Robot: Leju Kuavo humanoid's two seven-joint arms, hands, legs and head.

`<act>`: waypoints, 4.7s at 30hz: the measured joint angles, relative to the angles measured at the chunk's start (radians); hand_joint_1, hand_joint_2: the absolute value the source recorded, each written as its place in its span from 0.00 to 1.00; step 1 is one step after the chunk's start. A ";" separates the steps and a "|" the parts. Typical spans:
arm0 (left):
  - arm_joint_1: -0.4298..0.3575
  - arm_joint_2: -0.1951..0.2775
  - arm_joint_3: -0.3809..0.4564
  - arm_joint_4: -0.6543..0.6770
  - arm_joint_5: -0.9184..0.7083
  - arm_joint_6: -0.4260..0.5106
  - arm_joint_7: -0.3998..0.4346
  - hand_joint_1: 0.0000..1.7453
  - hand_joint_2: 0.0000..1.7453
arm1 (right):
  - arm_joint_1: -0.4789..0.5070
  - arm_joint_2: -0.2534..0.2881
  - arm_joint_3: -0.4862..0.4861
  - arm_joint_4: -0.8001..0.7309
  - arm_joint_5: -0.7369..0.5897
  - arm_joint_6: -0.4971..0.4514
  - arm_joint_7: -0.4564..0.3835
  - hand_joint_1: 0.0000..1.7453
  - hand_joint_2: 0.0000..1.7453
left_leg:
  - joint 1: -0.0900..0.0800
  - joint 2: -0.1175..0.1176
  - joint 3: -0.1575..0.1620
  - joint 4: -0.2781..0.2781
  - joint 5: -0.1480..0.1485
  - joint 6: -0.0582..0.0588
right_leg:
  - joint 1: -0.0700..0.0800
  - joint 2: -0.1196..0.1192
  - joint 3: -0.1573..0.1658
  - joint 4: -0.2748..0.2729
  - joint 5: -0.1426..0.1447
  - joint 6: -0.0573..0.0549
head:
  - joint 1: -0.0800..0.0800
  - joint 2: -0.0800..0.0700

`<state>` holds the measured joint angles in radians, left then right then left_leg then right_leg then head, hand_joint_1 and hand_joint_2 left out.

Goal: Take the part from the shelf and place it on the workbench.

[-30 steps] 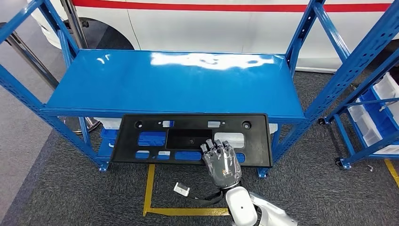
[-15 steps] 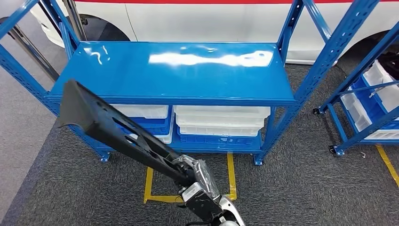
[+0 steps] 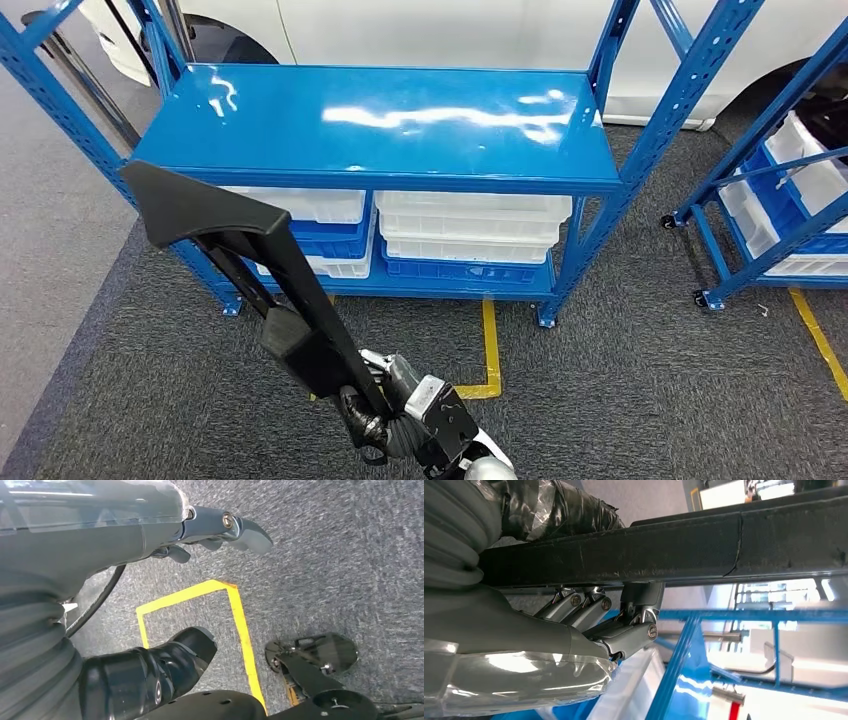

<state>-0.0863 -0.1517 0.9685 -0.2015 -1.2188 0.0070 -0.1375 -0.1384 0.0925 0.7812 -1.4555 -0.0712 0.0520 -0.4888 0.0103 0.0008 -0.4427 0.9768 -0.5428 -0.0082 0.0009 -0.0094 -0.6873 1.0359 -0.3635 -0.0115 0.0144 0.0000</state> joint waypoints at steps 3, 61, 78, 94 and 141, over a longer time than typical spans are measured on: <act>-0.002 -0.002 0.002 0.001 0.000 0.001 0.001 0.00 1.00 | -0.001 0.000 0.000 0.003 -0.004 0.008 -0.002 1.00 1.00 | 0.006 0.009 -0.030 -0.002 0.032 0.023 | -0.003 0.007 -0.026 0.073 -0.100 0.017 | 0.001 0.000; -0.007 -0.075 -0.056 0.002 -0.095 0.070 0.030 0.00 1.00 | 0.163 -0.038 -0.118 -0.202 0.052 0.098 -0.053 1.00 1.00 | -0.007 0.006 0.035 -0.008 -0.029 0.018 | 0.006 -0.005 0.015 0.005 -0.020 0.002 | -0.001 0.000; -0.008 -0.076 -0.061 0.002 -0.107 0.065 0.032 0.00 1.00 | 0.180 -0.041 -0.129 -0.222 0.056 0.108 -0.054 1.00 1.00 | 0.001 0.012 -0.224 0.063 0.132 -0.003 | -0.006 0.009 0.227 -0.046 -0.194 -0.007 | -0.002 0.000; -0.010 -0.078 -0.074 0.002 -0.116 0.076 0.042 0.00 1.00 | 0.211 -0.041 -0.152 -0.244 0.064 0.115 -0.057 1.00 1.00 | -0.003 0.011 -0.044 -0.002 0.033 0.040 | 0.010 0.003 0.066 0.032 -0.123 0.012 | -0.001 0.000; 0.012 -0.044 -0.074 0.002 -0.124 0.026 0.031 0.00 1.00 | 0.240 -0.038 -0.173 -0.260 0.108 0.104 -0.095 1.00 1.00 | 0.002 -0.037 -0.189 0.153 0.006 -0.010 | -0.024 0.024 0.130 -0.003 -0.143 -0.008 | -0.006 0.000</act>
<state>-0.0741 -0.1956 0.8942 -0.1995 -1.3428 0.0330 -0.1065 0.1014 0.0549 0.6081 -1.7159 0.0368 0.1563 -0.5838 0.0126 -0.0365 -0.6320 1.1295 -0.5370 -0.0179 -0.0236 0.0146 -0.5573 1.0330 -0.5066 -0.0198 0.0080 0.0000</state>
